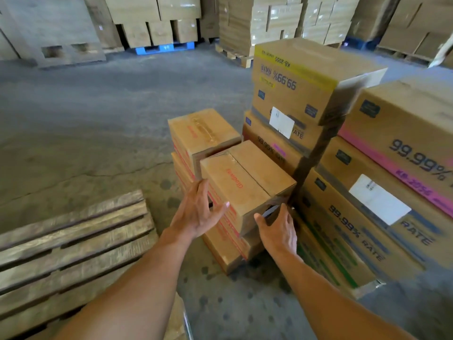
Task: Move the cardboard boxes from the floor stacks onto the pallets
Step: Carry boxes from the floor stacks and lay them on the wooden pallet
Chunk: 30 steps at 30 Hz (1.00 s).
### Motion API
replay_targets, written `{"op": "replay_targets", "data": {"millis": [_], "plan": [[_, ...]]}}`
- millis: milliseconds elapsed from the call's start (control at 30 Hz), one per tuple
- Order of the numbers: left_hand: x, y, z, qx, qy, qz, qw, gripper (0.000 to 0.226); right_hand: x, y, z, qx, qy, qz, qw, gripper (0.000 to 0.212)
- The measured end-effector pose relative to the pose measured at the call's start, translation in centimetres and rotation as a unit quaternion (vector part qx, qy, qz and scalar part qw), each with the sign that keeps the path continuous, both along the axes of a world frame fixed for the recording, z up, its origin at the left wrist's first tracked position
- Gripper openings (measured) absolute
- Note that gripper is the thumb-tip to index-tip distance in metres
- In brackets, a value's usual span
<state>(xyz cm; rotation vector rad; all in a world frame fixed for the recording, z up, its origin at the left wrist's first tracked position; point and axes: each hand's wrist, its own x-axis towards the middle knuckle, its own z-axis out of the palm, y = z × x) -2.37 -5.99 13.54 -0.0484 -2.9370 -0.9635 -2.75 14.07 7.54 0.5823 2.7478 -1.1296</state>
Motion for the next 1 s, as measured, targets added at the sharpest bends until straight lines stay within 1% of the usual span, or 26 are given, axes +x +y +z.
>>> {"op": "replay_targets", "data": {"millis": [67, 167, 300, 367, 433, 533, 633, 700, 800, 867, 1000], "plan": [[-3.3, -0.7, -1.1, -0.004, -0.007, -0.008, 1.000, 0.084, -2.4, -0.8, -0.9, -0.014, -0.002, 0.004, 1.000, 0.092], [-8.5, -1.9, -3.2, -0.020, -0.025, -0.010, 0.999, 0.084, -5.5, -2.2, -2.9, -0.036, -0.013, -0.004, 0.999, 0.092], [-15.0, -2.7, -5.8, -0.057, -0.043, -0.044, 0.996, 0.086, -9.2, -3.6, -6.3, -0.064, -0.034, -0.049, 0.996, 0.095], [-18.9, -3.1, -7.5, -0.091, -0.053, -0.072, 0.992, 0.087, -11.0, -4.5, -7.8, -0.077, -0.046, -0.090, 0.992, 0.095], [-22.8, -3.6, -9.3, -0.098, -0.066, -0.098, 0.988, 0.089, -12.6, -5.8, -9.2, -0.092, -0.061, -0.157, 0.981, 0.094], [-28.1, -4.8, -11.7, -0.115, -0.095, -0.140, 0.979, 0.091, -14.6, -8.3, -11.4, -0.114, -0.082, -0.256, 0.957, 0.091], [-32.6, -6.1, -13.9, -0.125, -0.103, -0.181, 0.970, 0.091, -16.4, -10.4, -12.9, -0.129, -0.097, -0.315, 0.935, 0.096], [-35.0, -6.7, -15.3, -0.115, -0.124, -0.182, 0.969, 0.091, -17.8, -11.2, -13.4, -0.128, -0.111, -0.355, 0.920, 0.099], [-36.7, -7.2, -17.5, -0.117, -0.177, -0.160, 0.964, 0.097, -19.0, -11.8, -14.5, -0.125, -0.128, -0.429, 0.886, 0.100], [-37.5, -7.6, -19.0, -0.123, -0.200, -0.158, 0.959, 0.102, -19.6, -12.2, -15.0, -0.126, -0.136, -0.449, 0.874, 0.102], [-39.2, -7.9, -20.8, -0.139, -0.218, -0.131, 0.957, 0.118, -20.2, -12.0, -15.8, -0.108, -0.129, -0.446, 0.879, 0.113]]}}
